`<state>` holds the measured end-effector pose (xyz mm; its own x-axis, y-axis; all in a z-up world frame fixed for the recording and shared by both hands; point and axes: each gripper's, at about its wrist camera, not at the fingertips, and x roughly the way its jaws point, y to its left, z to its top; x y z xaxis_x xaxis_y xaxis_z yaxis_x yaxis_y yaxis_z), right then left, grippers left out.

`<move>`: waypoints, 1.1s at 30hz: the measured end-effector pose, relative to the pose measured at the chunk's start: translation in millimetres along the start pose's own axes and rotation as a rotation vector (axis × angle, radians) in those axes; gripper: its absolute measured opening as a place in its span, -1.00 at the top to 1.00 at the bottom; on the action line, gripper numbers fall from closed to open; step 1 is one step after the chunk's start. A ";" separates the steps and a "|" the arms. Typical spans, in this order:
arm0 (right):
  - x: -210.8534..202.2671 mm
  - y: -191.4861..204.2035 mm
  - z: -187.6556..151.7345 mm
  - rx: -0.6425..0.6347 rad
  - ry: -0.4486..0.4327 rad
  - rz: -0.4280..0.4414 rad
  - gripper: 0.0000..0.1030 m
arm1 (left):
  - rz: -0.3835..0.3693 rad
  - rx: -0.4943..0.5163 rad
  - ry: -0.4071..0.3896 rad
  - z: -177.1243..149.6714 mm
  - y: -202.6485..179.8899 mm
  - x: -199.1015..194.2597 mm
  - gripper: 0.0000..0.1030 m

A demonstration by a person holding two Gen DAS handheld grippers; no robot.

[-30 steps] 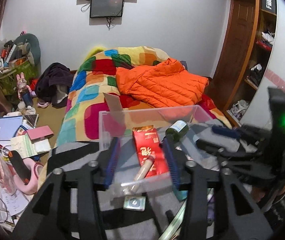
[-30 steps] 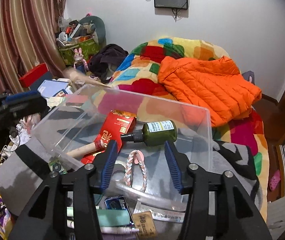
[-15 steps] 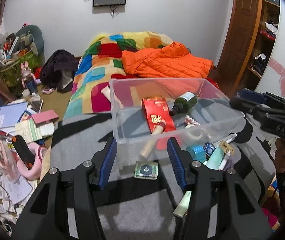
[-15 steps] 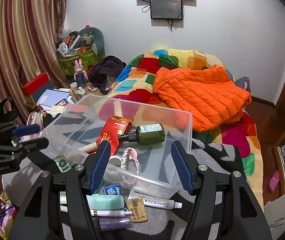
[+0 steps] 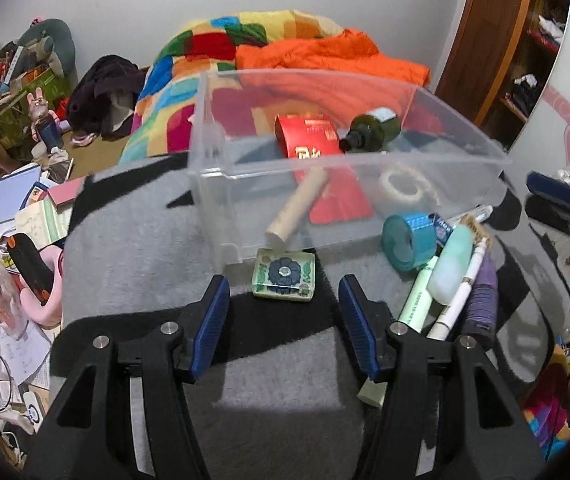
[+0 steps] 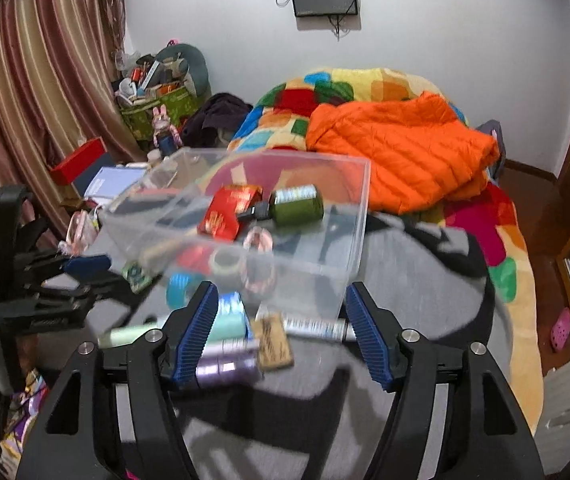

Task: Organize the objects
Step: 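Grasp the green square tile with left gripper while right gripper grasps the beige eraser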

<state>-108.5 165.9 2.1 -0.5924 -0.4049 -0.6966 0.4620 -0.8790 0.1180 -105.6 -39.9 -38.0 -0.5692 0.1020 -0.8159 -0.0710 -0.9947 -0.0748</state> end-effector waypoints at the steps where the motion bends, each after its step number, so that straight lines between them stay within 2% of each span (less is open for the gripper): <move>1: 1.3 1.9 -4.5 -0.006 0.005 -0.006 -0.23 | 0.009 0.002 0.002 0.9 -1.2 1.7 -0.10; 5: 11.1 3.8 -18.4 -0.009 0.029 -0.003 -0.22 | 0.008 0.018 -0.004 4.4 -6.9 2.7 -0.01; 7: 18.7 1.7 -21.1 0.010 0.054 0.011 -0.06 | 0.013 0.027 0.004 5.3 -9.2 5.9 0.11; 9: 26.2 -0.4 -23.2 0.015 0.081 0.019 0.24 | 0.012 0.024 0.026 4.9 -9.5 11.7 0.32; 11: 30.4 -1.6 -25.0 0.011 0.096 0.018 0.35 | 0.008 0.023 0.034 3.2 -9.0 13.7 0.34; 20: 32.1 -10.4 -28.7 0.008 0.098 -0.014 0.35 | -0.040 0.010 -0.004 -22.5 -10.7 -4.9 0.35; 24: 36.7 -13.0 -32.2 0.008 0.117 -0.019 0.36 | -0.084 -0.008 0.003 -32.7 -9.4 -16.3 0.35; 28: 38.3 -1.5 -36.9 -0.049 0.139 0.004 0.35 | -0.085 0.000 0.007 -39.0 -10.7 -22.2 0.35; 33: 44.0 12.4 -39.9 -0.104 0.130 -0.044 0.35 | -0.061 -0.003 0.003 -36.2 -12.4 -18.7 0.35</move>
<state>-102.5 147.2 -55.3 -0.5262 -0.3249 -0.7859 0.5072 -0.8617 0.0166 -64.4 -30.0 -42.6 -0.5616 0.1624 -0.8113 -0.1035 -0.9866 -0.1259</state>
